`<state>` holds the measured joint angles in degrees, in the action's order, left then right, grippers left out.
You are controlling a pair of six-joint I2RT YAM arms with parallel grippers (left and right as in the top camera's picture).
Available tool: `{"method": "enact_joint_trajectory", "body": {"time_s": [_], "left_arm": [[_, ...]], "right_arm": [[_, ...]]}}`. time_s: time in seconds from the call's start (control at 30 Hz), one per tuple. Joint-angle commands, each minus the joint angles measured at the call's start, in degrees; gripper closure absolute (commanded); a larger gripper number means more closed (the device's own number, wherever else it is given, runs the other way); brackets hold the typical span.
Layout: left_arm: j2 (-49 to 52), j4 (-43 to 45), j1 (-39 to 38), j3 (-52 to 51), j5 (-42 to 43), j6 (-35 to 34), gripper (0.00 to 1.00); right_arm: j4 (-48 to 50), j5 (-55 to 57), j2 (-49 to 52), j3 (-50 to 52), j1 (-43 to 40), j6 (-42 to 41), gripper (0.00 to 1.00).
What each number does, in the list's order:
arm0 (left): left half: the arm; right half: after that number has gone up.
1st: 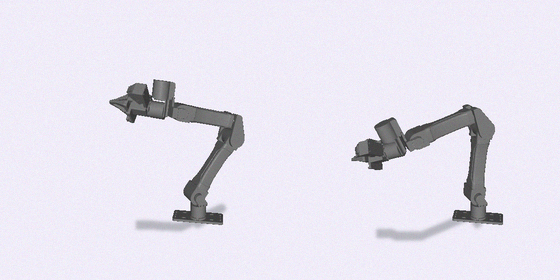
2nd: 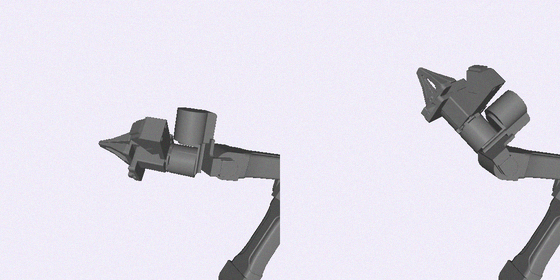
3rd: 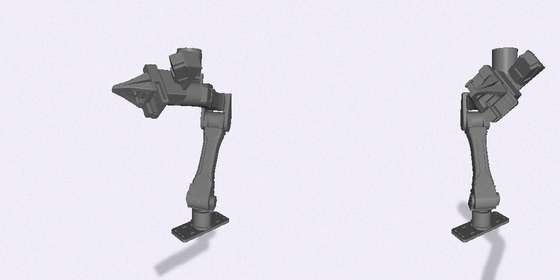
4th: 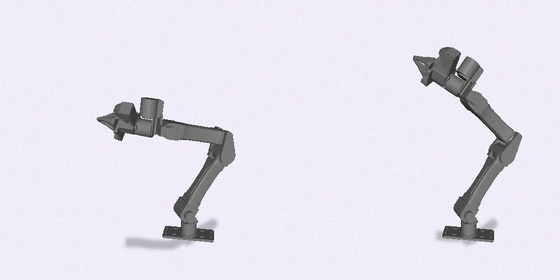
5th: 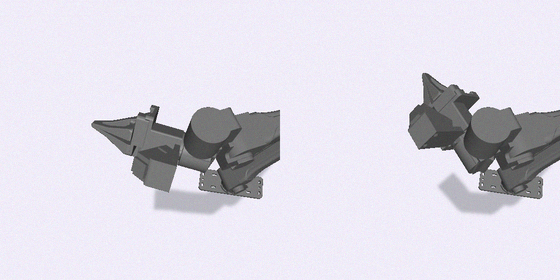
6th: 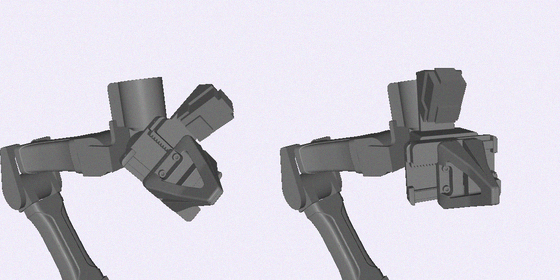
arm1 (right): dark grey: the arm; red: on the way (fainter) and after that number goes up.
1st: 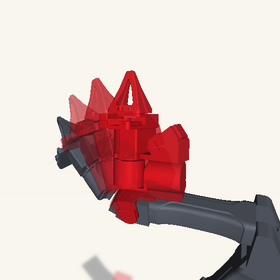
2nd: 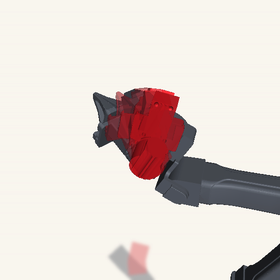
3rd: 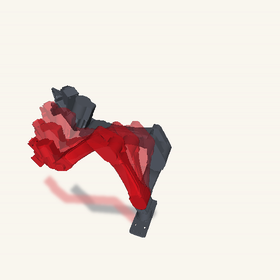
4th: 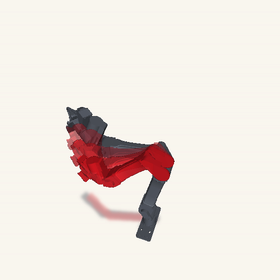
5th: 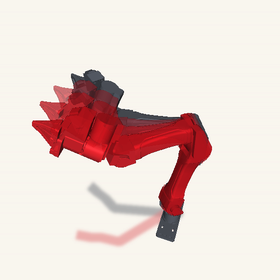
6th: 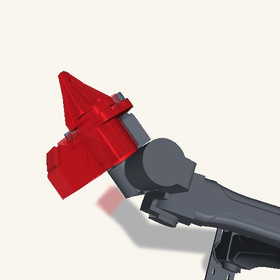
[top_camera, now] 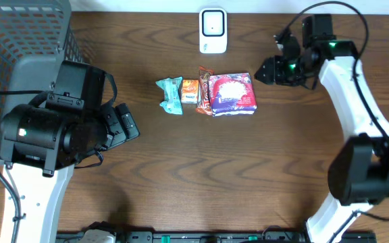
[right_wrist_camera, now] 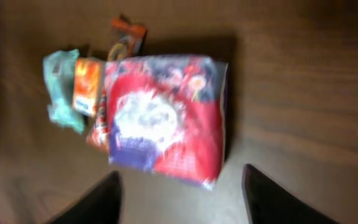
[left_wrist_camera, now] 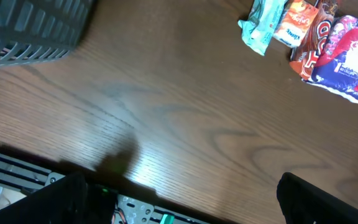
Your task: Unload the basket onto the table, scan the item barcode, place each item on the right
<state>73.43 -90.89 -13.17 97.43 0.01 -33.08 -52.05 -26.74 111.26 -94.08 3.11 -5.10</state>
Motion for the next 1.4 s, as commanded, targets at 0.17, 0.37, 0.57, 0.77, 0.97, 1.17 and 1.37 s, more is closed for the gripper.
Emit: {"method": "enact_joint_trajectory", "body": {"time_s": [0.17,0.37,0.57,0.77,0.97,1.17,1.37], "left_arm": [[0.2,-0.1,0.2,0.0,-0.7,-0.5,0.02],[0.2,-0.1,0.2,0.0,-0.7,-0.5,0.02],[0.2,-0.1,0.2,0.0,-0.7,-0.5,0.02],[0.2,-0.1,0.2,0.0,-0.7,-0.5,0.02],[0.2,-0.1,0.2,0.0,-0.7,-0.5,0.02],[0.2,-0.1,0.2,0.0,-0.7,-0.5,0.02],[0.2,-0.1,0.2,0.0,-0.7,-0.5,0.02]], "right_arm": [[3.3,-3.5,10.6,-1.5,1.3,-0.2,0.22],[3.1,-11.8,16.1,-1.5,1.8,6.3,0.22],[2.5,-11.8,19.1,-1.5,2.6,6.5,0.93],[-0.2,-8.7,16.4,-1.8,2.2,6.4,0.99],[-8.1,26.3,7.0,-4.5,2.1,-2.7,0.99],[-13.4,58.5,-0.7,-4.5,3.1,-14.3,0.99],[-14.4,72.9,1.4,-2.6,4.0,-13.9,0.99]]}}
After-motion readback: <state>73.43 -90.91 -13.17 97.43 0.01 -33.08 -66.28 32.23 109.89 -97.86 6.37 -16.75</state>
